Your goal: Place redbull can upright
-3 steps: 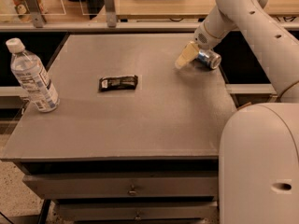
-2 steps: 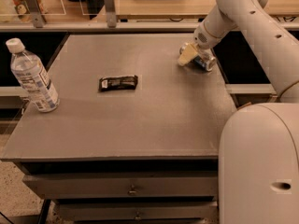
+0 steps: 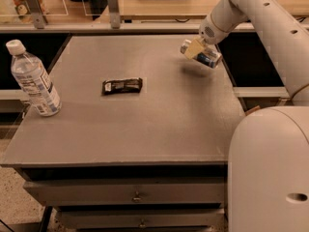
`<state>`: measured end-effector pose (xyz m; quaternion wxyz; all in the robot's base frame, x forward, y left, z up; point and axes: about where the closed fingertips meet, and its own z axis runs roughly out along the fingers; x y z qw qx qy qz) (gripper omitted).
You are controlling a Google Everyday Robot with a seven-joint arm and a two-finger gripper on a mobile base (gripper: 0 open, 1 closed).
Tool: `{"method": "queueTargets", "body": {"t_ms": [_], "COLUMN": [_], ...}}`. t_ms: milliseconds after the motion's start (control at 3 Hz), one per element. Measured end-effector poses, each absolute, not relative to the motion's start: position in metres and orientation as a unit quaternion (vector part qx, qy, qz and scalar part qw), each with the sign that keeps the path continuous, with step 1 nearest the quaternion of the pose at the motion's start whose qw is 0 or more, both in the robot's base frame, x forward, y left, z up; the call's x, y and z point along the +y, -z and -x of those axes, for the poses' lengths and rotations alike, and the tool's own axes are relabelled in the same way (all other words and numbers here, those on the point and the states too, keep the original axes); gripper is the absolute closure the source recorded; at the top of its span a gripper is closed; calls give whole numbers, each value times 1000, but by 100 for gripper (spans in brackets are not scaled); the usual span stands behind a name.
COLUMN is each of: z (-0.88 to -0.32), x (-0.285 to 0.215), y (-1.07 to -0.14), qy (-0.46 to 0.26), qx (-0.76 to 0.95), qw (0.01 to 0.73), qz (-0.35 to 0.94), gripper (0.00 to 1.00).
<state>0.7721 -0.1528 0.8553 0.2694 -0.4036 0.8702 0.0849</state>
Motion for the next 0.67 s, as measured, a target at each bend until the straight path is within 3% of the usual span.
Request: {"method": "queueTargets", "body": {"t_ms": [333, 667], "z": [-764, -751], "x": [-137, -122], "y": [-890, -930], "qy": [-93, -134], "qx": [849, 813], "qw": [293, 344], "qz": [429, 451], "gripper": [100, 100]}}
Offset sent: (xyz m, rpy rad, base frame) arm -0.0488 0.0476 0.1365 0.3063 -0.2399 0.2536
